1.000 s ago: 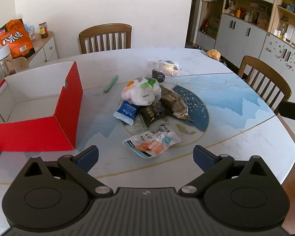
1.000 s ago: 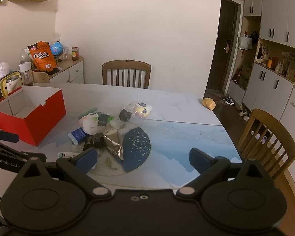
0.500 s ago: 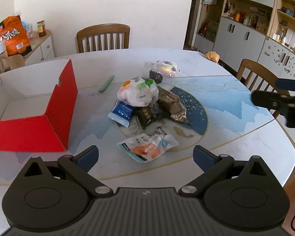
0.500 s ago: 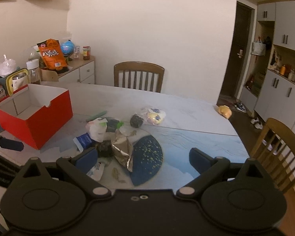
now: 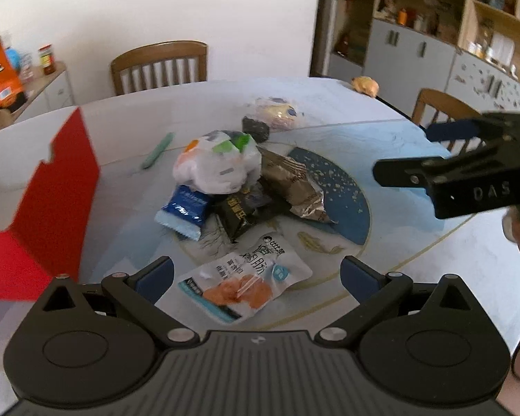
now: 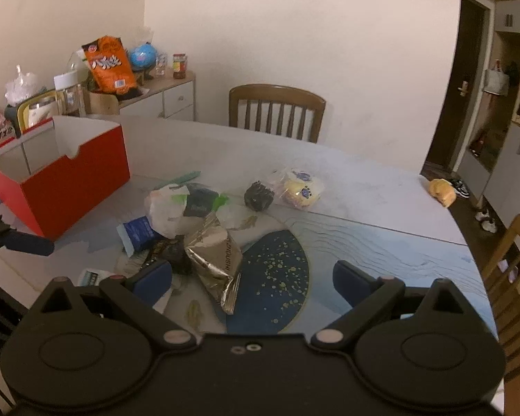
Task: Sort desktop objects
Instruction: 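Move both grippers toward the pile of snack packages on the table, then grasp the silver foil bag with the right gripper while the left gripper grasps the sausage packet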
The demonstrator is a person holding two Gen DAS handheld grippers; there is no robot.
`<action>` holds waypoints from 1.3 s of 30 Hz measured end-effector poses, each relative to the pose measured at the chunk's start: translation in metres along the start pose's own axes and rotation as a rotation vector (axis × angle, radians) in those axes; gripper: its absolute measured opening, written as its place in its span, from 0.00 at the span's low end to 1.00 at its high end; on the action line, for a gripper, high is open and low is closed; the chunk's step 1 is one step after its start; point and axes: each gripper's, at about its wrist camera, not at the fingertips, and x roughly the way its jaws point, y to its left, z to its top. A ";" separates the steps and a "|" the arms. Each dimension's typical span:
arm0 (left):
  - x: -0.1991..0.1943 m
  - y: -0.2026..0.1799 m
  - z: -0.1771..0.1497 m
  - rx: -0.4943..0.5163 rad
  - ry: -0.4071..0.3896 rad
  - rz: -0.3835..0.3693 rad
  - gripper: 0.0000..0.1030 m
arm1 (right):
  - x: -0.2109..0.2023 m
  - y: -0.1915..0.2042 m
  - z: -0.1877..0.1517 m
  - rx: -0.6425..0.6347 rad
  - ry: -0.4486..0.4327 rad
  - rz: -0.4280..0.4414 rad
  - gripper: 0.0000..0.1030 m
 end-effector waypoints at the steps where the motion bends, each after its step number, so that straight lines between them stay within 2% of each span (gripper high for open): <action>1: 0.006 0.000 0.000 0.011 0.003 -0.005 1.00 | 0.006 -0.001 0.000 -0.007 0.005 0.009 0.96; 11: 0.049 0.006 -0.005 0.044 0.039 -0.009 1.00 | 0.050 -0.010 -0.002 -0.050 0.038 0.060 0.96; 15: 0.062 0.008 -0.009 0.052 0.057 -0.019 1.00 | 0.065 -0.010 -0.004 -0.071 0.044 0.107 0.96; 20: 0.070 0.009 -0.010 0.062 0.048 -0.042 1.00 | 0.080 -0.007 -0.007 -0.096 0.064 0.150 0.96; 24: 0.081 0.013 -0.012 0.057 0.073 -0.065 1.00 | 0.089 -0.007 -0.009 -0.101 0.081 0.171 0.96; 35: 0.081 0.006 -0.018 0.098 0.051 -0.029 0.97 | 0.109 -0.005 -0.012 -0.119 0.093 0.183 0.95; 39: 0.080 0.007 -0.018 0.087 0.045 -0.017 0.91 | 0.114 -0.003 -0.012 -0.123 0.099 0.196 0.95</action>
